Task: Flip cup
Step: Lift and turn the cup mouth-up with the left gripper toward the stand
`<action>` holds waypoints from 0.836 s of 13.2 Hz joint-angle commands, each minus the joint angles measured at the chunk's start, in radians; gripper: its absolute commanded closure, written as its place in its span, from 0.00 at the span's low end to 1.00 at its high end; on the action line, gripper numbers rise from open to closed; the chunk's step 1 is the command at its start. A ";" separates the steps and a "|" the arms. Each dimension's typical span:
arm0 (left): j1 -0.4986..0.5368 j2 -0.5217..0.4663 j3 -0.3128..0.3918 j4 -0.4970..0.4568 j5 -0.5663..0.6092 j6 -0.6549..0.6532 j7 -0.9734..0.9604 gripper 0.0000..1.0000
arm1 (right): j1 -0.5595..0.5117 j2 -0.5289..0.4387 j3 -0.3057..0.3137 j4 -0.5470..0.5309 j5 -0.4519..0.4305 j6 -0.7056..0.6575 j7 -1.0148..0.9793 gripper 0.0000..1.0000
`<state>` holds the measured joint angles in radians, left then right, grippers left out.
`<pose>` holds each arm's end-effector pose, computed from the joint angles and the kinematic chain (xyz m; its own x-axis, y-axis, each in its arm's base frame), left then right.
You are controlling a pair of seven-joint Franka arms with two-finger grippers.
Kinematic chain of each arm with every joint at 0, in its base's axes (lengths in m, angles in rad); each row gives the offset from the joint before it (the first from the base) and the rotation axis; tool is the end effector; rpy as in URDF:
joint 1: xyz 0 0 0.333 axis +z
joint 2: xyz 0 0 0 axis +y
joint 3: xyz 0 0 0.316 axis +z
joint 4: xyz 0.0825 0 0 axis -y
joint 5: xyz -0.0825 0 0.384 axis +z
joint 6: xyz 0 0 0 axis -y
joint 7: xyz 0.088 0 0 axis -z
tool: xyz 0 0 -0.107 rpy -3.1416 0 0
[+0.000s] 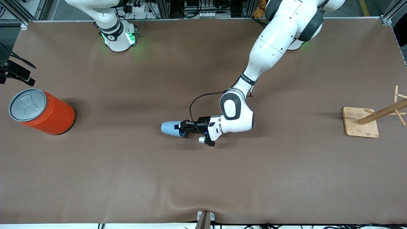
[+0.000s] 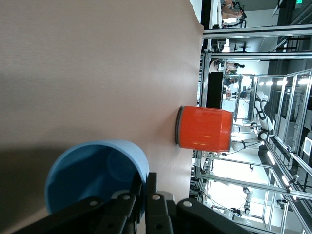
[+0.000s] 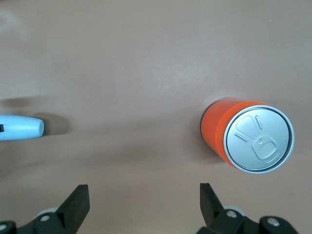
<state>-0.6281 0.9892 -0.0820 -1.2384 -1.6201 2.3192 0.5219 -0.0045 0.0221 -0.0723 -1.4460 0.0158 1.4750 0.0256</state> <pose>0.5869 -0.5045 0.1882 0.9983 -0.0143 -0.0573 0.0492 -0.3363 0.9405 0.5503 -0.0400 0.6622 0.9949 -0.1007 0.0066 -0.1006 -0.9948 -0.0143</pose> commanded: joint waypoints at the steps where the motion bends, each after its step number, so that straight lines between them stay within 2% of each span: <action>1: -0.002 -0.096 0.019 -0.016 0.188 0.012 -0.210 1.00 | 0.001 0.005 0.003 0.021 -0.008 -0.013 0.014 0.00; 3: 0.004 -0.154 0.019 -0.016 0.456 0.012 -0.433 1.00 | 0.001 0.005 0.003 0.021 -0.008 -0.013 0.014 0.00; 5: 0.014 -0.222 0.018 -0.027 0.616 -0.009 -0.564 1.00 | 0.001 0.005 0.003 0.021 -0.008 -0.015 0.016 0.00; 7: 0.065 -0.291 0.021 -0.042 0.751 -0.128 -0.652 1.00 | 0.000 0.005 0.003 0.021 -0.008 -0.015 0.016 0.00; 11: 0.151 -0.405 0.019 -0.100 1.180 -0.337 -0.695 1.00 | -0.005 0.005 0.002 0.019 -0.008 -0.016 0.016 0.00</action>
<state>-0.5058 0.6620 -0.0601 -1.2512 -0.5709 2.0319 -0.1710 -0.0051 0.0221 -0.0739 -1.4455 0.0157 1.4729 0.0274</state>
